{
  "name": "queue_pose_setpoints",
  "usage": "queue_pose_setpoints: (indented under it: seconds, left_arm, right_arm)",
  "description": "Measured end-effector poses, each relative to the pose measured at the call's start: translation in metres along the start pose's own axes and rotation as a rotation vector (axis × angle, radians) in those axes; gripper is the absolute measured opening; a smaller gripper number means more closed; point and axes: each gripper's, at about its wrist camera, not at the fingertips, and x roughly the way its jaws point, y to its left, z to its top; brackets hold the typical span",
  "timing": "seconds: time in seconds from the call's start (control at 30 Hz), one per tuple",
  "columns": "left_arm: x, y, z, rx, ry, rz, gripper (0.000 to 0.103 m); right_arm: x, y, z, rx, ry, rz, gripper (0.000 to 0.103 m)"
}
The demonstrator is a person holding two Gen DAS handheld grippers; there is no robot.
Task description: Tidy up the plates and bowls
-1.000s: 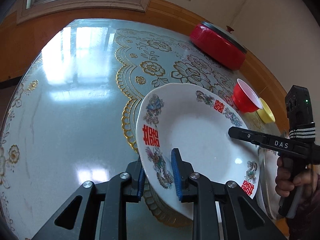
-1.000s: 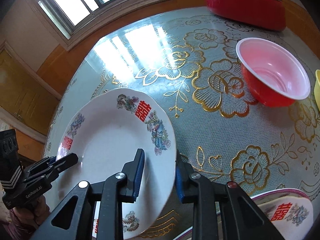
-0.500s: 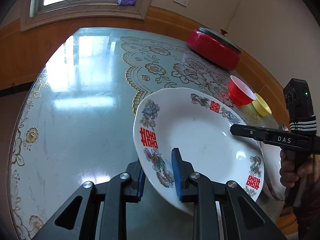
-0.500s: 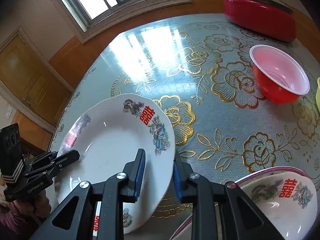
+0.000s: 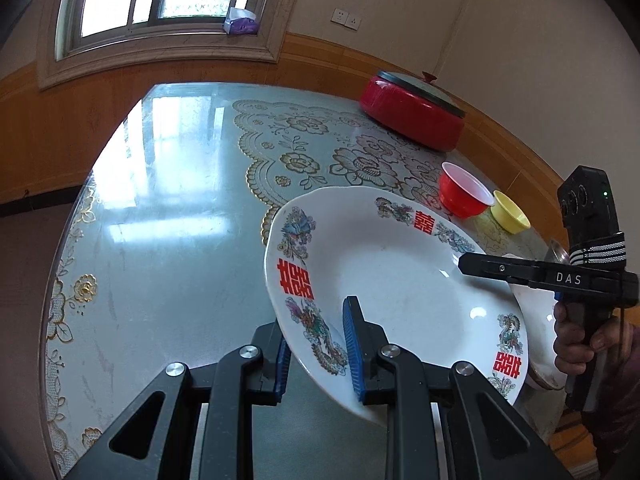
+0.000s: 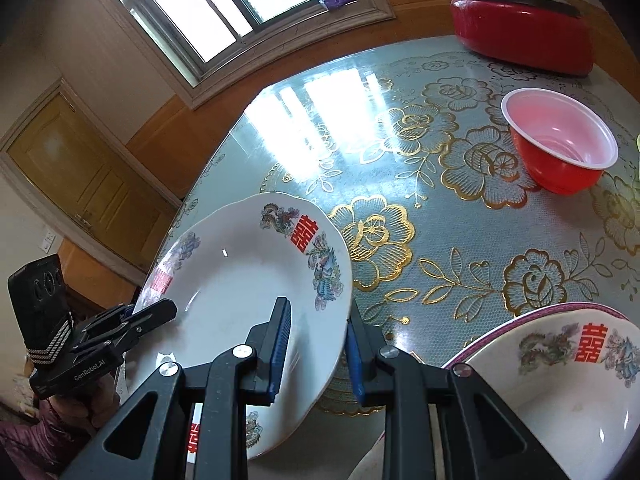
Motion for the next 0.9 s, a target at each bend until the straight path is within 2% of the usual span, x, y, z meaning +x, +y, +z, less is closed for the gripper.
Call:
queue_pose_setpoints:
  seconds: [0.47,0.7,0.9]
  left_arm:
    - [-0.009,-0.036,0.004,0.082,-0.011,-0.074,0.024]
    - [-0.006,-0.079,0.007,0.163,-0.005,-0.151,0.024]
    - [0.009,-0.124,0.004,0.227,0.026,-0.215,0.024]
  right_arm:
    - [-0.055,-0.014,-0.034,0.068,-0.099,0.016,0.025]
    - [-0.103,-0.027,-0.059,0.13,-0.186,-0.025,0.025]
    - [-0.14,-0.051,-0.088,0.206,-0.239,-0.093,0.025]
